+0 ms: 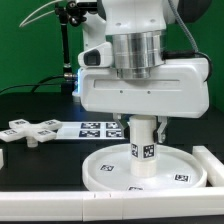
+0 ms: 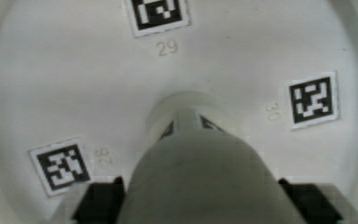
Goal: Assemble round table
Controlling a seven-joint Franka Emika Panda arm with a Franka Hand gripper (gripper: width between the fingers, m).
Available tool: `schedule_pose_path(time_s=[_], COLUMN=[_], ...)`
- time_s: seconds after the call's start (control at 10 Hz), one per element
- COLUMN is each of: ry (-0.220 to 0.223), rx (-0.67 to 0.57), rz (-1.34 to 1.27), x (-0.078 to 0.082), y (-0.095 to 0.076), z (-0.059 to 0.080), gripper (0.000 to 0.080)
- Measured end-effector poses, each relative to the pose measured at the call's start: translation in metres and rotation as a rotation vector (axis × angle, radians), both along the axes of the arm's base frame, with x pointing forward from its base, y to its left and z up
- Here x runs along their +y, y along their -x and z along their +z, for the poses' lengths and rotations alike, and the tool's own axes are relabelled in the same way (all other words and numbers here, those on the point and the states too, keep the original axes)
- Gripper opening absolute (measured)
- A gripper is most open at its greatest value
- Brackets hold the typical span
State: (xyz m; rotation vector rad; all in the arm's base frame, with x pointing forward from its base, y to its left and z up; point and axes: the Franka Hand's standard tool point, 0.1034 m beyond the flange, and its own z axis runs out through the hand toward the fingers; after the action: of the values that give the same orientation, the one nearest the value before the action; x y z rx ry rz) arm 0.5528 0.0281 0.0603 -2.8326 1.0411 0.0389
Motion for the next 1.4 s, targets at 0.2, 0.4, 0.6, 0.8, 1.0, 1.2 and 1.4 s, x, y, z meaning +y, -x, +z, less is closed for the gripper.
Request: schedule_pose_path(time_s=[0.2,0.4,0.6,0.8,1.0,1.2,1.4], ry=[-0.027,-0.052,-0.096,-0.111,-0.113,-0.101,-0.097], rx=[0.023,0.055,0.106,0.137,0.138,0.126,0.109], rz=[-0.212,-0.432,-0.682,-0.778,-0.790,-0.693,-0.587], x=[0.001,0.002,0.003,0.004,0.005,0.007,0.012], y=[0.001,0.001,0.002,0.002,0.002,0.000,0.000], z=[0.000,0.000,-0.001,0.000,0.000,0.001,0.002], gripper=[0.0409,0.0409,0.0409,0.0409,0.0468,0.0600,0.0647])
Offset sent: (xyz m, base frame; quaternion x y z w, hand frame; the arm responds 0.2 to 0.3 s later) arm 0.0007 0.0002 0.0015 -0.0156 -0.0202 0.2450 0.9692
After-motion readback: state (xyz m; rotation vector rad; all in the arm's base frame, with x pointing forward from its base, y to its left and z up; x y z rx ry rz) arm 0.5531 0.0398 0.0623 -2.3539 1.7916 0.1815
